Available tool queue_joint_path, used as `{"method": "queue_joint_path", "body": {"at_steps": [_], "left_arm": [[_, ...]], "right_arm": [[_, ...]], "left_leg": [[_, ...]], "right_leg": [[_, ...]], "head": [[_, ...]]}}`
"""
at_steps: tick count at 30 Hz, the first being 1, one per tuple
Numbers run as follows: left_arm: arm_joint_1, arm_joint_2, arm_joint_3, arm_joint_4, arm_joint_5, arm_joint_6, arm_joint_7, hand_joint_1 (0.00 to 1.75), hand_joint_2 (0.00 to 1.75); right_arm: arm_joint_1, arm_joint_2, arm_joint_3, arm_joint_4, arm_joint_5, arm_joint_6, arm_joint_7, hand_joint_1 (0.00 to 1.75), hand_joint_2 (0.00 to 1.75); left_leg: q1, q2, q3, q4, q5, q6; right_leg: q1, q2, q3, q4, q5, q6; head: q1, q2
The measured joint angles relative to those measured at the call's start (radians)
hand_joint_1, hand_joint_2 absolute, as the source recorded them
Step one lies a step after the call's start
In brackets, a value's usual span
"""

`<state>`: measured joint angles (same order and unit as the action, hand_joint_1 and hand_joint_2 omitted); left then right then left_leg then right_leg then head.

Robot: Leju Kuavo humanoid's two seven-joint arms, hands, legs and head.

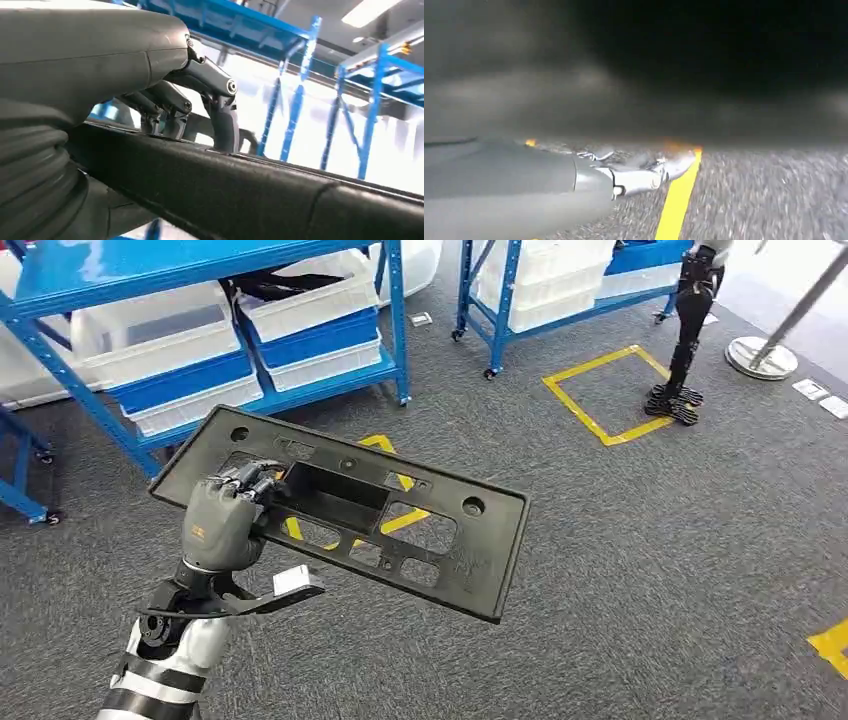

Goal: Take the parts from the cabinet and place them on the table.

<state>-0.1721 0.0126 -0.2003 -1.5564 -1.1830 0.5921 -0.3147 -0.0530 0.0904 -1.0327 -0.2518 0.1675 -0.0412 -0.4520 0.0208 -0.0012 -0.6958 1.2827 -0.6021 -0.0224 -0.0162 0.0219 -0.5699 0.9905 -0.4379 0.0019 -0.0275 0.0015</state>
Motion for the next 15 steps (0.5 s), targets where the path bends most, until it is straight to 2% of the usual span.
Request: {"method": "queue_joint_path", "body": {"at_steps": [1,2,3,4,5,6,7,8,10,11,12,13,14,15], "left_arm": [[0.000,0.000,-0.001,0.004,0.000,0.000,0.000,1.75,1.75],[0.000,0.000,-0.002,0.006,0.000,-0.001,0.000,1.75,1.75],[0.000,0.000,-0.004,0.006,0.000,-0.001,0.000,1.75,1.75],[-0.001,-0.001,-0.005,0.006,0.000,-0.002,-0.001,1.75,1.75],[-0.004,-0.001,-0.005,0.006,0.003,-0.005,-0.002,1.75,1.75],[-0.007,-0.001,-0.005,0.007,0.005,-0.007,-0.004,1.75,1.75],[-0.009,-0.002,-0.006,0.009,0.009,-0.010,-0.007,1.75,1.75],[-0.012,-0.005,-0.010,0.011,0.010,-0.013,-0.008,1.75,1.75],[-0.022,-0.009,-0.020,0.013,0.011,-0.018,-0.012,1.75,1.75],[-0.028,-0.013,-0.023,0.013,0.012,-0.016,-0.013,1.75,1.75],[-0.032,-0.018,-0.026,0.014,0.014,-0.013,-0.014,1.75,1.75],[-0.036,-0.021,-0.027,0.014,0.021,-0.005,-0.016,1.75,1.75],[-0.038,-0.024,-0.028,0.015,0.026,0.001,-0.018,1.75,1.75],[-0.038,-0.027,-0.029,0.018,0.031,0.003,-0.018,1.75,1.75]], "right_arm": [[0.000,0.000,-0.002,0.000,0.000,0.000,0.000,0.00,0.00],[0.001,0.000,-0.003,0.000,0.000,0.000,0.000,0.00,0.00],[0.003,0.000,-0.005,0.000,0.000,0.000,0.000,0.00,0.00],[0.005,0.000,-0.007,0.000,0.000,-0.001,0.000,0.00,0.00],[0.005,0.001,-0.008,0.000,-0.001,-0.002,-0.002,0.00,0.00],[0.005,0.001,-0.009,0.000,-0.004,-0.002,-0.003,0.00,0.00],[0.000,0.001,-0.011,0.000,-0.005,-0.005,-0.004,0.00,0.00],[0.001,0.001,-0.014,-0.001,-0.006,-0.007,-0.005,0.00,0.00],[0.007,0.002,-0.021,-0.001,-0.009,-0.009,-0.006,0.00,0.00],[0.009,0.000,-0.025,-0.002,-0.009,-0.011,-0.006,0.00,0.00],[0.010,0.002,-0.027,-0.003,-0.009,-0.011,-0.006,0.00,0.00],[0.008,0.003,-0.029,-0.003,-0.007,-0.012,-0.006,0.00,0.00],[0.006,0.005,-0.031,-0.003,-0.006,-0.014,-0.006,0.00,0.00],[0.005,0.005,-0.032,-0.003,-0.006,-0.015,-0.006,0.00,0.00]], "left_leg": [[0.000,-0.002,-0.023,0.050,-0.010,0.002],[0.000,-0.002,-0.022,0.047,0.001,0.004],[0.000,-0.003,0.002,-0.003,0.038,0.008],[0.001,-0.008,0.050,-0.095,0.090,0.010],[0.004,-0.029,0.095,-0.183,0.133,0.012],[0.009,-0.077,0.120,-0.230,0.130,0.014],[0.011,-0.090,0.122,-0.253,0.126,0.013],[0.005,-0.077,0.118,-0.244,0.127,0.014],[-0.001,-0.060,0.112,-0.249,0.132,0.026],[0.010,-0.044,0.115,-0.260,0.141,0.037],[0.007,-0.035,0.116,-0.263,0.143,0.041],[0.006,-0.021,0.115,-0.263,0.144,0.047],[0.003,-0.006,0.113,-0.263,0.144,0.048],[0.001,0.012,0.112,-0.263,0.144,0.048]], "right_leg": [[0.003,0.015,-0.002,0.000,0.002,-0.003],[0.003,0.028,-0.003,0.001,0.002,-0.003],[0.003,0.044,-0.003,0.003,0.002,-0.002],[0.003,0.060,-0.001,0.006,0.002,-0.002],[0.002,0.073,-0.001,0.010,0.002,-0.001],[0.002,0.083,-0.007,0.013,0.002,-0.001],[0.012,0.091,-0.017,0.023,0.002,0.007],[0.004,0.101,-0.028,0.017,0.008,0.016],[-0.003,0.122,-0.037,0.011,0.017,0.030],[0.003,0.117,-0.049,0.015,0.014,0.036],[0.005,0.058,-0.060,0.038,0.003,0.038],[0.007,0.016,-0.090,0.095,-0.027,0.036],[0.004,-0.002,-0.133,0.179,-0.064,0.032],[0.002,-0.010,-0.178,0.270,-0.096,0.031]], "head": [[0.000,0.000],[0.001,0.000],[0.000,0.000],[0.000,0.000],[0.000,0.000],[0.000,0.000],[0.002,0.000],[0.000,0.000],[0.001,0.000],[0.002,0.000],[0.001,0.000],[0.011,0.000],[0.011,0.000],[0.010,0.000]]}}
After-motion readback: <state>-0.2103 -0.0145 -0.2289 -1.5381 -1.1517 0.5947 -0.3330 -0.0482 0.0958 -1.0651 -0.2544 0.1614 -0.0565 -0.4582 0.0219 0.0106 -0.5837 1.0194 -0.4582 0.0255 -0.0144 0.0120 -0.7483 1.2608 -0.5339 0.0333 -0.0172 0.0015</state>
